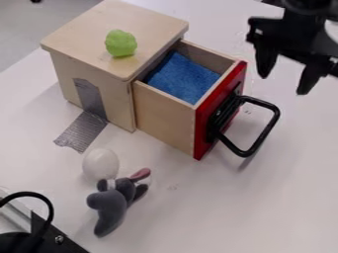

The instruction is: Open the drawer

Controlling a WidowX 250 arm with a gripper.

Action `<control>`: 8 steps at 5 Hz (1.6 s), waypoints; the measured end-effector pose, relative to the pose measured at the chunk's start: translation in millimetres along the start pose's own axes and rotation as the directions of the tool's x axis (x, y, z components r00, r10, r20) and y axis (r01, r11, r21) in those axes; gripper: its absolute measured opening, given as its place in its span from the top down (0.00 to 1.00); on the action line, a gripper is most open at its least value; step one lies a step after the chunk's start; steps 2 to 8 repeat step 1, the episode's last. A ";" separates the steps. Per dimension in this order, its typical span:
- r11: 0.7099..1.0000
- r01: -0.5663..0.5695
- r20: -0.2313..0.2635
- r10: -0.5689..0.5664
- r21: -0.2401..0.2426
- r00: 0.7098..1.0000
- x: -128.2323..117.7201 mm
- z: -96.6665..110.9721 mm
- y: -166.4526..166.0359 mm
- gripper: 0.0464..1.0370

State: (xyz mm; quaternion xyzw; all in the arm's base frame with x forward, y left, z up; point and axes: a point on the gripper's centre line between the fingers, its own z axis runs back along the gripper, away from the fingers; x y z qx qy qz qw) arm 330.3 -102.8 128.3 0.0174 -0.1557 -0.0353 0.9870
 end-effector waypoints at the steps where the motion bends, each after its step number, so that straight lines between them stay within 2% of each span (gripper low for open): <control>1: 1.000 -0.007 -0.003 0.007 -0.017 1.000 -0.3 14.7 1.1 0.04; 8: 1.000 -0.007 -0.003 0.007 -0.017 1.000 -0.3 14.7 1.1 0.04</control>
